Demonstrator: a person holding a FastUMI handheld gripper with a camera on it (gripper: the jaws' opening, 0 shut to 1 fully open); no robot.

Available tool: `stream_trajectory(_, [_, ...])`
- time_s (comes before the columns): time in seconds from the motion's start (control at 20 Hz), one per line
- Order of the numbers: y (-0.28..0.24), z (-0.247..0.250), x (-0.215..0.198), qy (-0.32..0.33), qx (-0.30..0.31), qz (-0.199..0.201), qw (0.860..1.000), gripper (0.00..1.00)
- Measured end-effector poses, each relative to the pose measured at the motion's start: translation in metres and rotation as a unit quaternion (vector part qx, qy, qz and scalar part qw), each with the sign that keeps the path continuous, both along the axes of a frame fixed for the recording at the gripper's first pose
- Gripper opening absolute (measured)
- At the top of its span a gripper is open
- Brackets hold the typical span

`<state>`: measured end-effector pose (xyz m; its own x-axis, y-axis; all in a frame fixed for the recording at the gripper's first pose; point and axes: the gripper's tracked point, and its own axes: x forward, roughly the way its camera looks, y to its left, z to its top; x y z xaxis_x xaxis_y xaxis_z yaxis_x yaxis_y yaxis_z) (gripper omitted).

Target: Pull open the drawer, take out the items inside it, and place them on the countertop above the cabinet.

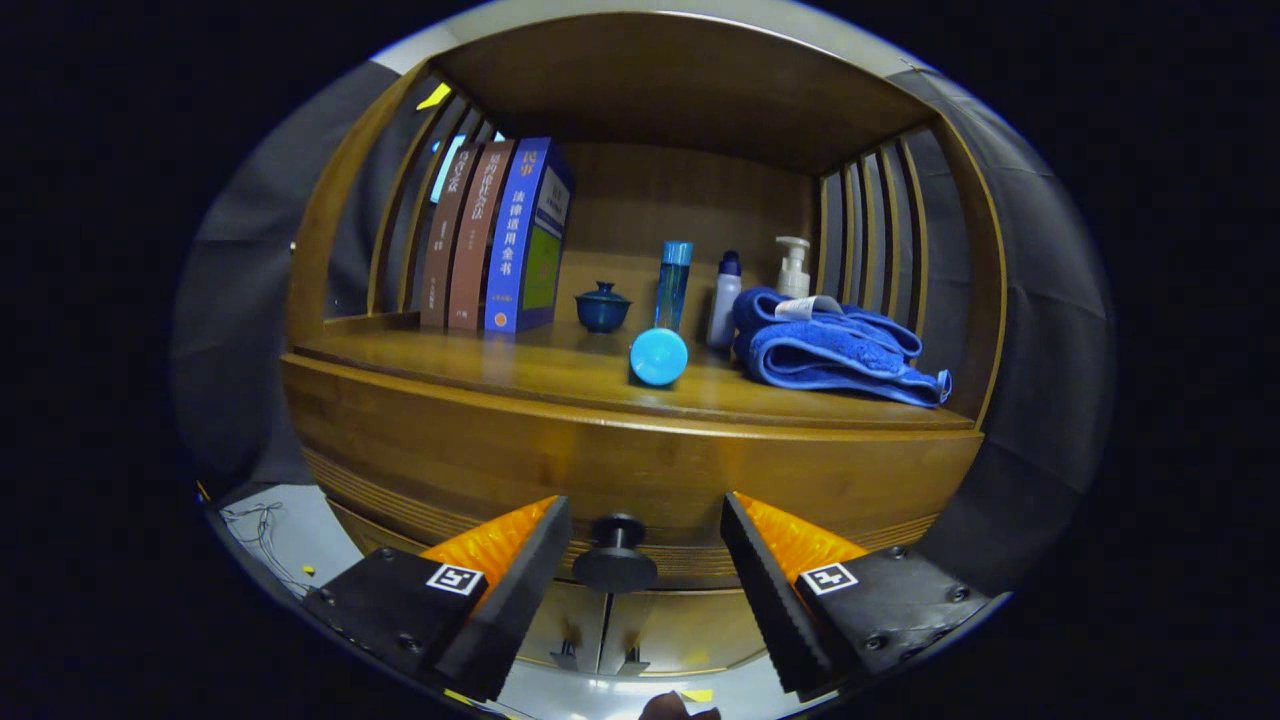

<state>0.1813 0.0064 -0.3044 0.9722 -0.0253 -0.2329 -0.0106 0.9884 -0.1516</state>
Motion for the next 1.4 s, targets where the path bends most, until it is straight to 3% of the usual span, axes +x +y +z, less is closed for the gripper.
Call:
stream_trajectory(0.4, [0.008, 0.108, -0.038, -0.035, 0.024, 0.034, 0.998, 0.99])
stream_trajectory(0.8, [0.006, 0.231, -0.082, -0.074, 0.083, 0.035, 0.993, 0.99])
stream_trajectory(1.1, [0.007, 0.29, -0.125, -0.105, 0.077, 0.026, 0.991, 1.0])
stream_trajectory(1.4, [0.008, 0.298, -0.161, -0.108, 0.046, 0.027, 0.993, 1.0])
